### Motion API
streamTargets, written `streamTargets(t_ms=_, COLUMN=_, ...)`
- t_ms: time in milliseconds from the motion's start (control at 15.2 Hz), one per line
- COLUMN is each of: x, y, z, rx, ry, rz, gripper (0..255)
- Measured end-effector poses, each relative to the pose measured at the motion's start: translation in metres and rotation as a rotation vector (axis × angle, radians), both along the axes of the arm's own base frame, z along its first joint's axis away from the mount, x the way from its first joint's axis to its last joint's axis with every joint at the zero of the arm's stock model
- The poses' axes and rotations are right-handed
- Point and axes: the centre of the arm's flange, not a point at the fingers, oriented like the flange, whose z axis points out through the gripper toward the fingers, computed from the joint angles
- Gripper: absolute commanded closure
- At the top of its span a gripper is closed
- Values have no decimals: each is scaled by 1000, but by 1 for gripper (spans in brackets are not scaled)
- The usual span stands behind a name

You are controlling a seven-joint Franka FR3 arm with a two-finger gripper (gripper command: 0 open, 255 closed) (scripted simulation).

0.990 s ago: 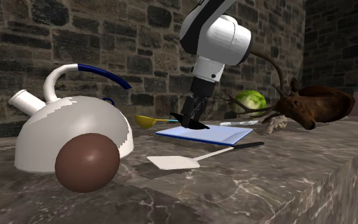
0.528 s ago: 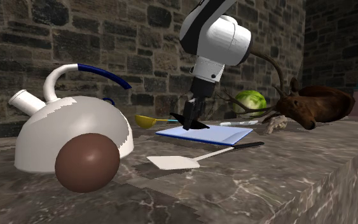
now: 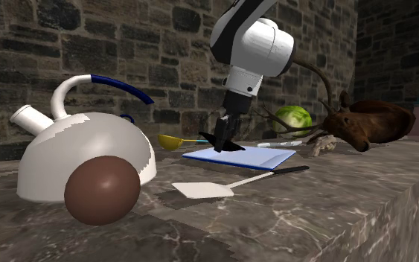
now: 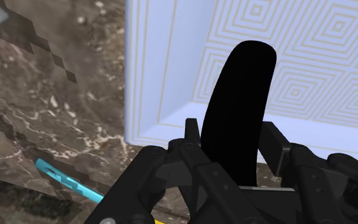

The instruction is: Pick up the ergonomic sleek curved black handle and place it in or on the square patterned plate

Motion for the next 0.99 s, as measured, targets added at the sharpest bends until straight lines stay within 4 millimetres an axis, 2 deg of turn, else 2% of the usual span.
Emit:
streamTargets(t_ms=198, x=1, y=1, z=10, rx=0, ry=0, rz=0, gripper=255)
streamTargets(t_ms=990, x=1, y=1, z=73, rx=0, ry=0, rz=0, gripper=255)
